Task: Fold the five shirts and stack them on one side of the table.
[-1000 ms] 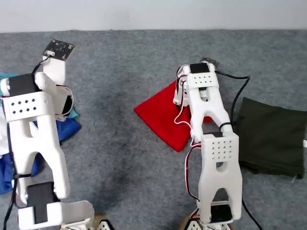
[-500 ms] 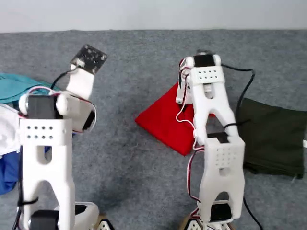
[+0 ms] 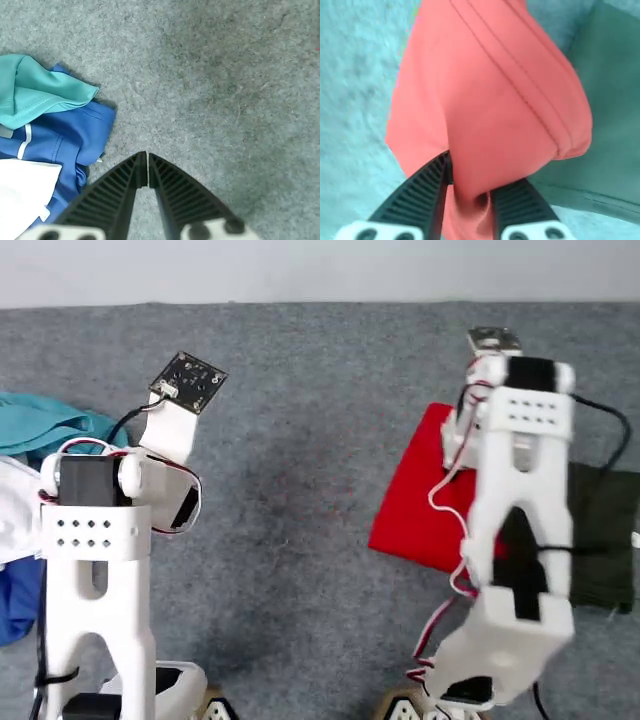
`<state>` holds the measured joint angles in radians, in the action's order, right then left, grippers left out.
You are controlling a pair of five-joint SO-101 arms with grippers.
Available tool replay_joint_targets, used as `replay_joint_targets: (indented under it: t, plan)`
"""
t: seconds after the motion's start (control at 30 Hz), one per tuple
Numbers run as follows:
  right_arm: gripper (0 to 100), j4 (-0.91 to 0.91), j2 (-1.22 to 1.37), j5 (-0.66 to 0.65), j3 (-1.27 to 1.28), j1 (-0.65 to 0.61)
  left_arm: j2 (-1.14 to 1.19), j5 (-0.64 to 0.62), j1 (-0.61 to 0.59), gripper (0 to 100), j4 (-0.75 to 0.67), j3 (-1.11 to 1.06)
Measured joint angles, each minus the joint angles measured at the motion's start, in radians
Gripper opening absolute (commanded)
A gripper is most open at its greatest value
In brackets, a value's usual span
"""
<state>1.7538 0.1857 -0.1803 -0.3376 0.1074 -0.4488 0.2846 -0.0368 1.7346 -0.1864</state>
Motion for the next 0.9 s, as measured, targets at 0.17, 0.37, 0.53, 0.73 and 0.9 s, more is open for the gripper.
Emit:
replay_joint_targets:
  t: [0.17,0.37,0.53,0.73,0.9]
  plan:
    - [0.9,0.000,-0.129,-0.232,0.018,0.133,0.000,0.000,0.000,1,0.000,0.000]
    - [0.9,0.000,-0.144,-0.381,0.018,0.256,0.000,0.000,0.000,1,0.000,0.000]
    - [0.9,-0.025,-0.075,-0.417,0.018,0.347,0.000,0.000,0.000,1,0.000,0.000]
    - [1.0,-0.146,0.043,-0.423,0.018,0.414,0.000,0.000,0.000,1,0.000,0.000]
    - [1.8,-0.212,0.087,-0.459,0.018,0.437,0.000,0.000,0.000,1,0.000,0.000]
